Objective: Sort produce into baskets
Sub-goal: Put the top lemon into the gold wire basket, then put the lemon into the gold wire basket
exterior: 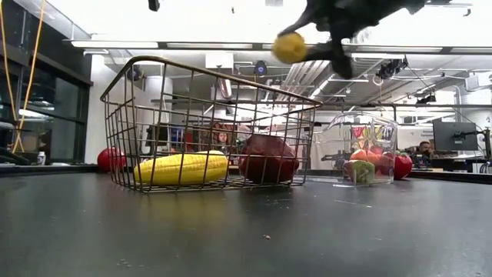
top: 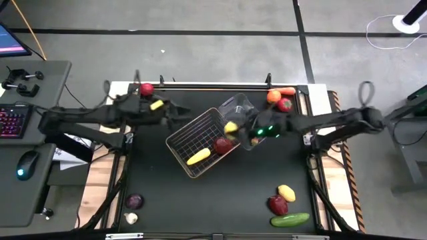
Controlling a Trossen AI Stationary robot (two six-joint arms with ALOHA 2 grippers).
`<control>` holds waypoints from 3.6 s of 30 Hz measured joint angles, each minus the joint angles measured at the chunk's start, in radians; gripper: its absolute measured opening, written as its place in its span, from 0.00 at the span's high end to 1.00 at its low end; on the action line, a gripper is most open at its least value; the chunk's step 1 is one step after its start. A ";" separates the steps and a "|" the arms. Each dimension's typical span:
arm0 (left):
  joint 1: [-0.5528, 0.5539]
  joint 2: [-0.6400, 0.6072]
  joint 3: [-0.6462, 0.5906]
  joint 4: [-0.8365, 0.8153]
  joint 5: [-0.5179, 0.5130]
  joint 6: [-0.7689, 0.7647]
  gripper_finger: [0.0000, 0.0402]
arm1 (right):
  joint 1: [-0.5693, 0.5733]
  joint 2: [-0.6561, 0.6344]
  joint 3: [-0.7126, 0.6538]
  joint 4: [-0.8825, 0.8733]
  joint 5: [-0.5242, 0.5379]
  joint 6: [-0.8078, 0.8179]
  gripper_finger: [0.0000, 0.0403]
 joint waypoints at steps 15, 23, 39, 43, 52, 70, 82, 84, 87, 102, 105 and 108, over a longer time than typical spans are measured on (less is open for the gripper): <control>-0.015 -0.027 0.000 -0.123 -0.048 -0.029 0.33 | 0.022 0.340 0.220 0.209 -0.144 -0.135 0.42; -0.026 -0.026 0.000 -0.114 -0.048 -0.017 0.33 | 0.022 0.388 0.426 -0.166 -0.176 -0.372 0.31; -0.026 -0.025 0.000 -0.127 -0.048 -0.011 0.33 | 0.283 0.245 0.530 -1.101 -0.271 -0.331 0.23; -0.026 -0.025 0.000 -0.127 -0.048 -0.010 0.33 | 0.512 0.135 0.372 -1.092 -0.213 0.082 0.23; -0.018 -0.025 0.000 -0.127 -0.048 -0.010 0.33 | 0.831 0.091 0.072 -0.975 -0.240 0.652 0.23; -0.008 -0.025 0.000 -0.127 -0.048 -0.019 0.33 | 0.836 0.257 0.031 -0.938 -0.227 0.510 0.23; -0.008 -0.025 0.000 -0.126 -0.048 -0.039 0.33 | 0.833 0.304 0.059 -1.078 -0.221 0.495 0.43; -0.008 -0.025 0.000 -0.122 -0.048 -0.039 0.33 | 0.831 0.260 0.093 -1.192 -0.169 0.494 0.51; -0.008 -0.025 0.000 -0.121 -0.048 -0.045 0.33 | 0.807 0.173 0.160 -1.372 -0.054 0.506 0.51; -0.008 -0.025 0.000 -0.121 -0.060 -0.056 0.33 | 0.383 -0.066 0.104 -0.591 0.412 0.078 0.51; -0.008 -0.025 0.000 -0.121 -0.067 -0.063 0.33 | 0.290 0.018 0.086 -0.274 0.316 -0.103 0.45; -0.008 -0.025 0.000 -0.121 -0.067 -0.066 0.33 | 0.222 0.104 0.104 -0.088 0.246 -0.185 0.34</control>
